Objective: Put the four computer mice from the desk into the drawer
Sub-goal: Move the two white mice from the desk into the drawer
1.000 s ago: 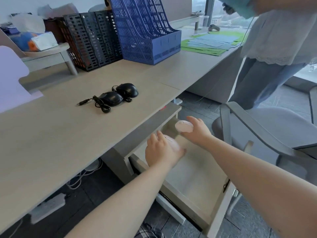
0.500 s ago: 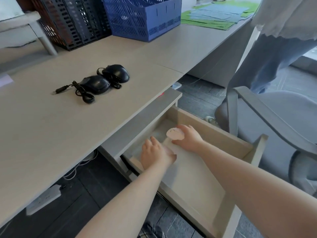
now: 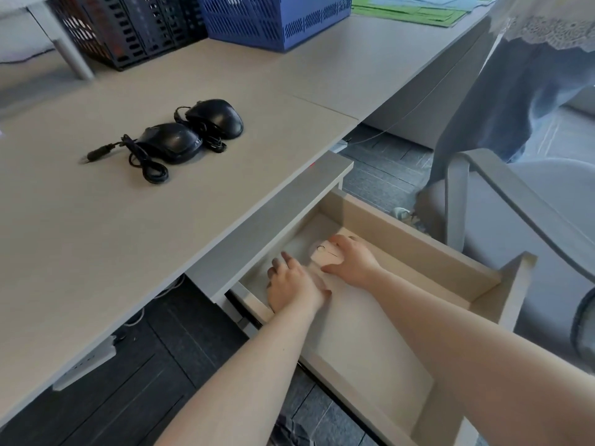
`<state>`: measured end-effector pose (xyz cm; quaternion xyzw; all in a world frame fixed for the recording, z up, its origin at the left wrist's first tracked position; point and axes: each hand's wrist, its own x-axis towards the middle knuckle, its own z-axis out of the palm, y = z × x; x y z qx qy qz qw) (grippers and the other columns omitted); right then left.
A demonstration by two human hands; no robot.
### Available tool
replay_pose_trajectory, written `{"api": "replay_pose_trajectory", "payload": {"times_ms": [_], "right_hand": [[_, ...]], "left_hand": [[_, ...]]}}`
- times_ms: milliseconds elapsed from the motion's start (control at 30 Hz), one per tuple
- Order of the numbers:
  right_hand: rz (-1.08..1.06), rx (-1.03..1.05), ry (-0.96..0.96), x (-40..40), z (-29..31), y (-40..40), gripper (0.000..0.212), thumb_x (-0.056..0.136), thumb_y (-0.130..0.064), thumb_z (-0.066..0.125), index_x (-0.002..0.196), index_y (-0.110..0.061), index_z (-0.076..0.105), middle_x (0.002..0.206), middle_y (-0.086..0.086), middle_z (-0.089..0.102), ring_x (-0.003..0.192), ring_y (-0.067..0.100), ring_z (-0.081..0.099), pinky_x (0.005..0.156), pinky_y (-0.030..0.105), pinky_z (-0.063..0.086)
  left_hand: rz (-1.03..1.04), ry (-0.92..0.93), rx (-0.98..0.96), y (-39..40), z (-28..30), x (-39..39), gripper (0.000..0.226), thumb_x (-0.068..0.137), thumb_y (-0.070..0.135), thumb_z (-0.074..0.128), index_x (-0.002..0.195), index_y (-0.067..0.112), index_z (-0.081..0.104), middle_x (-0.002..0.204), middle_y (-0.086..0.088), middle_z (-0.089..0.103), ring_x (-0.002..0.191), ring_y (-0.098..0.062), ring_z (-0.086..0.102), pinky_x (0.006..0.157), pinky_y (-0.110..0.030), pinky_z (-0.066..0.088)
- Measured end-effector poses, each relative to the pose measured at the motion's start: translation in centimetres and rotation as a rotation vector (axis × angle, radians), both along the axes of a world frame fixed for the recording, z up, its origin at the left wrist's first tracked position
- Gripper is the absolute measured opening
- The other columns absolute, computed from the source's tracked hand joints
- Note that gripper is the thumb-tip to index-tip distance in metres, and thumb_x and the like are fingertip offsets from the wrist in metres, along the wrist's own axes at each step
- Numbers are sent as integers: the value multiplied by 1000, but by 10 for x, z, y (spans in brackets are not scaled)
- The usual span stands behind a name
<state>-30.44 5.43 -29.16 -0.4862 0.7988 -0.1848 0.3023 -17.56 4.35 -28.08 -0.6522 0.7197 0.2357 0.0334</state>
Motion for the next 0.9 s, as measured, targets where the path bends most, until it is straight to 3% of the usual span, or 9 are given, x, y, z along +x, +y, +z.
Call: {"api": "replay_pose_trajectory", "payload": {"times_ms": [333, 500, 633, 733, 900], "right_hand": [[64, -10, 43, 8, -1, -6, 60, 84, -26, 68, 138, -11, 44, 138, 11, 53, 130, 26, 47, 102, 30, 36], [60, -13, 103, 4, 14, 0, 51, 88, -31, 61, 134, -13, 47, 135, 10, 56, 126, 28, 51, 101, 33, 41], [66, -11, 117, 5, 44, 10, 47, 91, -33, 57, 133, -13, 50, 132, 7, 58, 123, 27, 53, 101, 35, 43], [109, 7, 166, 9, 64, 14, 37, 92, -35, 54, 120, -11, 59, 120, 8, 64, 113, 29, 58, 92, 36, 48], [48, -97, 169, 19, 101, 26, 26, 91, -28, 50, 95, -12, 70, 100, 6, 70, 95, 27, 62, 77, 31, 49]], "left_hand": [[19, -6, 84, -1, -1, -1, 121, 67, 59, 74, 151, 11, 2, 154, -8, 17, 137, -30, 29, 106, -37, 38], [-50, -8, 9, 1, 16, 1, 114, 73, 62, 67, 152, 11, 2, 159, -9, 10, 144, -30, 18, 112, -40, 31], [-88, 62, -63, 5, 46, 3, 94, 83, 54, 61, 150, 9, 13, 155, -11, 19, 141, -28, 25, 110, -38, 33], [-107, 56, -79, 8, 67, 7, 69, 87, 43, 59, 142, 11, 30, 145, -10, 34, 135, -27, 33, 104, -37, 38], [-176, 74, -184, 28, 112, 20, 27, 91, 30, 48, 112, 14, 55, 122, -8, 61, 114, -30, 56, 79, -34, 44]]}}
